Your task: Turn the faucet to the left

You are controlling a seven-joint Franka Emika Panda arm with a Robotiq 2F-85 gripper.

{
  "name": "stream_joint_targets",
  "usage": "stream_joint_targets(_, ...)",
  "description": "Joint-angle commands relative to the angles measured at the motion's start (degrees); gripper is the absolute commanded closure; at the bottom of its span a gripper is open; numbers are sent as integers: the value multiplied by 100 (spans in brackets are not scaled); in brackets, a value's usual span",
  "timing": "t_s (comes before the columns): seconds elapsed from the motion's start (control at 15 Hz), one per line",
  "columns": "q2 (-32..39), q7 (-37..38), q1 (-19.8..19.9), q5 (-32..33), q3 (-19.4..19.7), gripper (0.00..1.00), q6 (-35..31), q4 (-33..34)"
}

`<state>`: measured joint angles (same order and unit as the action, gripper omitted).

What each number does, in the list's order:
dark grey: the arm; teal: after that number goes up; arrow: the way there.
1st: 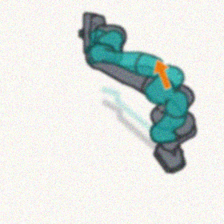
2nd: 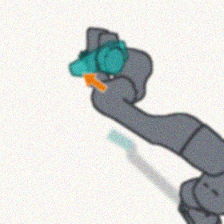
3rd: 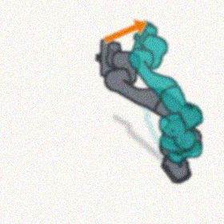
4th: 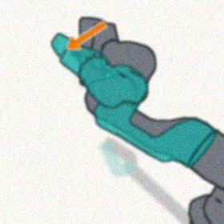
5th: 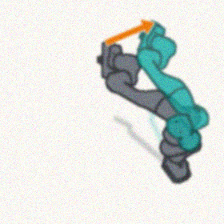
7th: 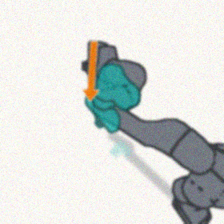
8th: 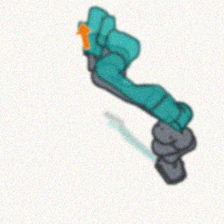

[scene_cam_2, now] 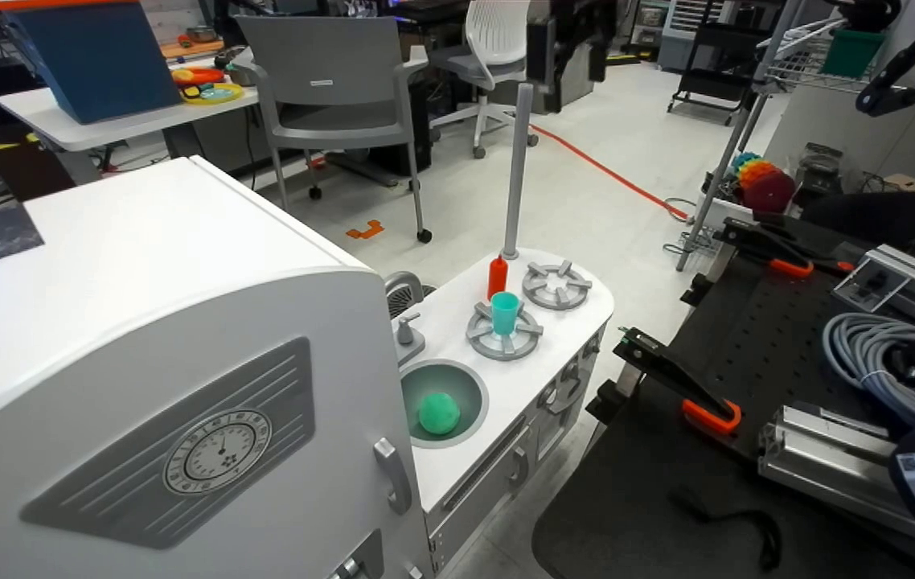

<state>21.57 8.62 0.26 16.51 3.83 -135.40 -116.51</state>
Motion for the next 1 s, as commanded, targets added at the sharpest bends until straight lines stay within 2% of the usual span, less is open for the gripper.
stream_joint_targets(0.0, 1321, 57, -449, 703, 116, 0, -931, 821)
stream_joint_targets(0.2, 2360, -78, -883, 1116, 307, 0, -1655, 1449)
stream_joint_targets(0.4, 3195, -351, -1219, 1274, 455, 0, -2015, 2000)
stream_joint_targets(0.73, 4122, -882, -1685, 1446, 700, 0, -2228, 2707)
stream_joint_targets(0.93, 4388, -1284, -1822, 1517, 659, 0, -2147, 2947)
